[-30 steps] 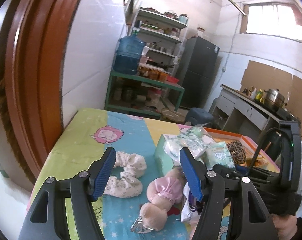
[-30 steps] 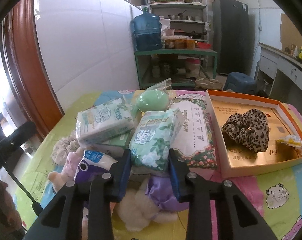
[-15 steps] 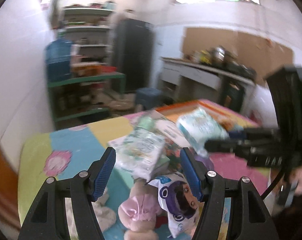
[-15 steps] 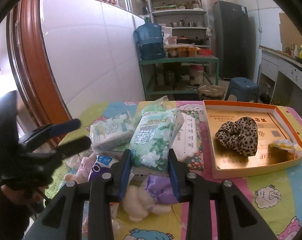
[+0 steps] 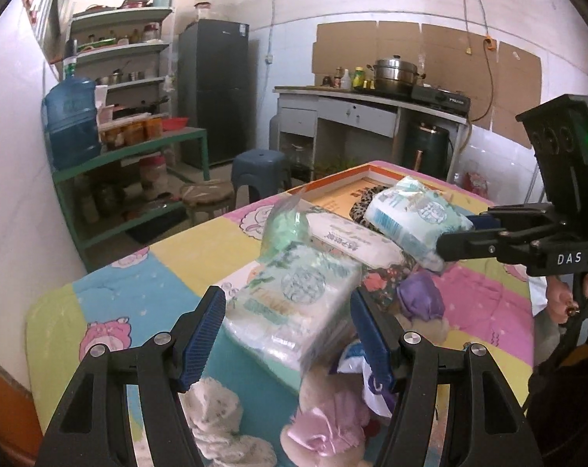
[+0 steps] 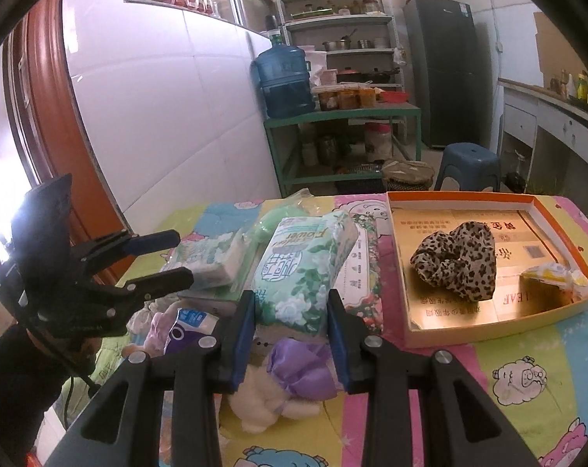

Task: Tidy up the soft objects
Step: 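Carry both tissue packs in the grippers over the orange box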

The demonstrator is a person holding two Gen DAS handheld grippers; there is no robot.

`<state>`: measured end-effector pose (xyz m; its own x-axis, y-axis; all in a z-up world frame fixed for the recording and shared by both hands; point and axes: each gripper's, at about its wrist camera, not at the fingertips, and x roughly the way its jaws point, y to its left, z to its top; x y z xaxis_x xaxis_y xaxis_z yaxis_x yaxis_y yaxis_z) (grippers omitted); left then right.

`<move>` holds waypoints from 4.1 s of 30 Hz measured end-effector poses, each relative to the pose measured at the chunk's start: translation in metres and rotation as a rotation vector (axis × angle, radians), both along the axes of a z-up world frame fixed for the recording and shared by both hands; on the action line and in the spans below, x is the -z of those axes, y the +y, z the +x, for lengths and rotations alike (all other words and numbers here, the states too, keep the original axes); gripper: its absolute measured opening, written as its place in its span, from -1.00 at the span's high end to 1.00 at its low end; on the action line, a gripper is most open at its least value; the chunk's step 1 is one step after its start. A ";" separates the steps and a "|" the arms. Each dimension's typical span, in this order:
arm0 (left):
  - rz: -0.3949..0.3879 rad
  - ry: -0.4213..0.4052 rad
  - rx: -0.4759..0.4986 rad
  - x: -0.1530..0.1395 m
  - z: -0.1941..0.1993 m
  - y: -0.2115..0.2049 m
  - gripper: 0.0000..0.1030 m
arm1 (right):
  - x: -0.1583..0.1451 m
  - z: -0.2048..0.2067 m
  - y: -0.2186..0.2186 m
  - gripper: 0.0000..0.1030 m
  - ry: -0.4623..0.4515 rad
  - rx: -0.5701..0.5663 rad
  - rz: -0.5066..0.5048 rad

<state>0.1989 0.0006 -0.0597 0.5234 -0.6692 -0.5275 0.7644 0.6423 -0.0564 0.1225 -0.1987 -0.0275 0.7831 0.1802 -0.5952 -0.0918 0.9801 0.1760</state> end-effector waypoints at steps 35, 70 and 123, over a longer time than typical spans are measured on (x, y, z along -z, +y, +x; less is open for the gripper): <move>0.116 0.043 0.061 -0.002 -0.001 -0.028 0.05 | 0.008 0.008 -0.006 0.31 0.005 -0.015 0.045; -0.119 -0.062 -0.419 -0.080 -0.119 -0.074 0.08 | -0.042 -0.041 -0.077 0.31 -0.197 -0.005 0.095; -0.114 0.162 -0.345 -0.009 0.011 -0.366 0.09 | 0.036 0.051 -0.335 0.31 0.043 0.182 0.182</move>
<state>0.2097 -0.3653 -0.0504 0.6438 -0.5279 -0.5539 0.4807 0.8423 -0.2440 0.1738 -0.5332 -0.0637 0.7874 0.1455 -0.5991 0.0945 0.9318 0.3506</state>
